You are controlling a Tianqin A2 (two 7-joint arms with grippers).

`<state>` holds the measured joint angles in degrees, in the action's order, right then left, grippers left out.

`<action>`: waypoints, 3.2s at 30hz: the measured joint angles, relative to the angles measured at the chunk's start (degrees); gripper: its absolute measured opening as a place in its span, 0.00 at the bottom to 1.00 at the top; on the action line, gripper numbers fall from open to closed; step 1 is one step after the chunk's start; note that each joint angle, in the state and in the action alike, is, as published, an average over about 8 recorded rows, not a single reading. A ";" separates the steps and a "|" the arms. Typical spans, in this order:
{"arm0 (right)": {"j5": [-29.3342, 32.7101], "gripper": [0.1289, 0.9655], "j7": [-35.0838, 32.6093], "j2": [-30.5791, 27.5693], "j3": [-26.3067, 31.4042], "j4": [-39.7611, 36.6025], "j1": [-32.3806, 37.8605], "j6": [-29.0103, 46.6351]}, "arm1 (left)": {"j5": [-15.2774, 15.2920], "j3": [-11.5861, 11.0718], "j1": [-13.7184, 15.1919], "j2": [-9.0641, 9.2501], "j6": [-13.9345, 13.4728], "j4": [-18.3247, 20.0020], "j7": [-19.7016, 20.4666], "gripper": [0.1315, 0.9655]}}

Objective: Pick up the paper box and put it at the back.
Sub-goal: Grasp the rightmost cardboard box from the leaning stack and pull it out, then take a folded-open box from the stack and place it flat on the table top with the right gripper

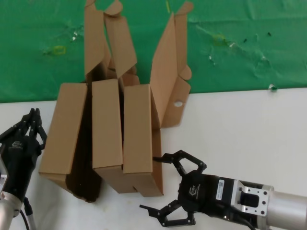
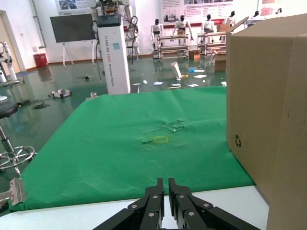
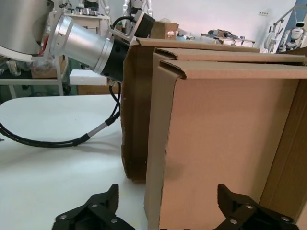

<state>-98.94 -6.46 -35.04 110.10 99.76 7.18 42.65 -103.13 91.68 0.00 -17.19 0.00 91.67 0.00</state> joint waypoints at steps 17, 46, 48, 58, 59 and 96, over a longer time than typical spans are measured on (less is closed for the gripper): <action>1.39 0.44 1.23 -0.14 1.82 -0.48 1.67 -0.34 | 0.01 0.00 0.00 0.00 0.00 0.00 0.04 0.01; 6.46 0.03 7.62 -13.17 -4.75 14.24 -5.24 -4.03 | 0.03 0.00 0.00 0.00 0.00 0.00 0.03 0.01; 7.25 0.03 9.02 -15.74 -7.02 15.89 -5.60 -4.43 | 0.03 0.00 0.00 0.00 0.00 0.00 0.03 0.01; 22.72 0.02 24.42 -24.09 -12.99 18.06 3.59 0.81 | 0.02 0.00 0.00 0.00 0.00 0.00 0.03 0.01; 25.20 0.02 26.46 -24.08 -12.39 17.93 5.63 2.39 | 0.02 0.00 0.00 0.00 0.00 0.00 0.03 0.01; 77.47 0.03 35.06 15.39 16.71 -24.75 51.40 30.74 | 0.02 0.00 0.00 0.00 0.00 0.00 0.02 0.01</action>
<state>-21.46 28.60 -19.66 126.81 75.01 58.58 73.39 -103.11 91.68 0.00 -17.19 0.00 91.67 0.02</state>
